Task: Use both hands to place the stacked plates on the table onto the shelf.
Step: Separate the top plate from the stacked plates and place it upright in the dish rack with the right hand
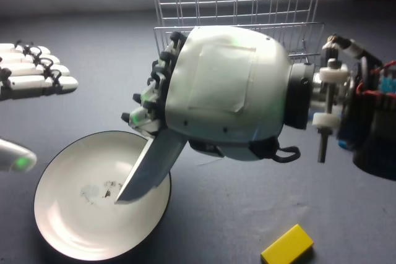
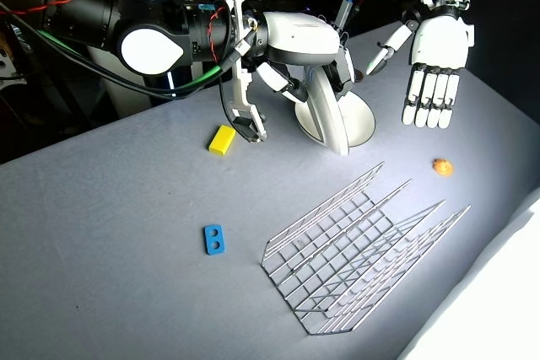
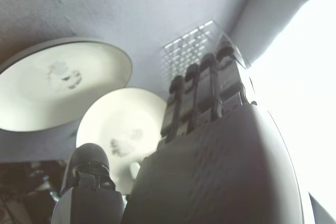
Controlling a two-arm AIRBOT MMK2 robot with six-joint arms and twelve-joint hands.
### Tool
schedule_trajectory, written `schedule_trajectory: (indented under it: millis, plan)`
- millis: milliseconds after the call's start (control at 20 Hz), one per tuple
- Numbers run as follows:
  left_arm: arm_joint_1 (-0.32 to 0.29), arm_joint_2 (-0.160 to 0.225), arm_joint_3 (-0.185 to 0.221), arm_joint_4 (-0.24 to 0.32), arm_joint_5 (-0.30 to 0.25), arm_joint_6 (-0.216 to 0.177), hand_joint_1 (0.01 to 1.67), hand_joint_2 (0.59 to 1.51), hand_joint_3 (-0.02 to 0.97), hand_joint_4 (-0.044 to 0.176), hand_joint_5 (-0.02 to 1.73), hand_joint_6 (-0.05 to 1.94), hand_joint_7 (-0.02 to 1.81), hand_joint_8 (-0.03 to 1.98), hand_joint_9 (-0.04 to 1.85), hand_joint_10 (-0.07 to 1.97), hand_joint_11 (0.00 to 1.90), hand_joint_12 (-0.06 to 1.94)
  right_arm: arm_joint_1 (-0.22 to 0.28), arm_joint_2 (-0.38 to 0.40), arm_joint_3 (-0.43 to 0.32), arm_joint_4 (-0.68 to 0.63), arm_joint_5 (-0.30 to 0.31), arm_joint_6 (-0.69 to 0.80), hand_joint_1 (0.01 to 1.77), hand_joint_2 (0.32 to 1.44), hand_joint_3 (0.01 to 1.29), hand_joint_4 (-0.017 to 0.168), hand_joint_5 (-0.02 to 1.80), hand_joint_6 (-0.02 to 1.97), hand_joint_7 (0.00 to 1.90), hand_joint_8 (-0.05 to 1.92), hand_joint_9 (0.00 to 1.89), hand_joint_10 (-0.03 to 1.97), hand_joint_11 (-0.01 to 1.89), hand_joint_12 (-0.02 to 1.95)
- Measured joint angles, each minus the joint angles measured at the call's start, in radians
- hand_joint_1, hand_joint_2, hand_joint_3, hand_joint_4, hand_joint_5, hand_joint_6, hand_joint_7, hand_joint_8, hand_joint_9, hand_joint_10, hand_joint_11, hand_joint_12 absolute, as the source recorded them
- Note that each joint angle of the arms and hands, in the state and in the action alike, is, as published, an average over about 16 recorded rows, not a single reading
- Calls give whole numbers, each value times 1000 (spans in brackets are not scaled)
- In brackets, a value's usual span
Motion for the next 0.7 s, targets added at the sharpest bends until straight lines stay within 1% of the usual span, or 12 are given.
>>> schedule_trajectory:
  millis: [200,450,700]
  plan:
    - [12,5,7,61,-38,0,21,1122,19,7,41,12,29,9,18,6,20,9,41,39,-22,75,-6,0,1320,999,12,0,805,1156,944,1010,1037,1029,935,1077]
    - [32,10,15,155,-91,0,21,1123,19,7,38,12,28,9,18,6,20,9,107,87,-41,196,-23,-1,1321,999,12,1,802,1161,945,1005,1029,1033,936,1086]
    - [54,13,9,244,-136,-1,21,1125,19,7,37,12,28,8,15,6,19,9,164,120,-37,319,-47,-1,1322,998,12,1,799,1168,943,1008,1019,1039,937,1094]
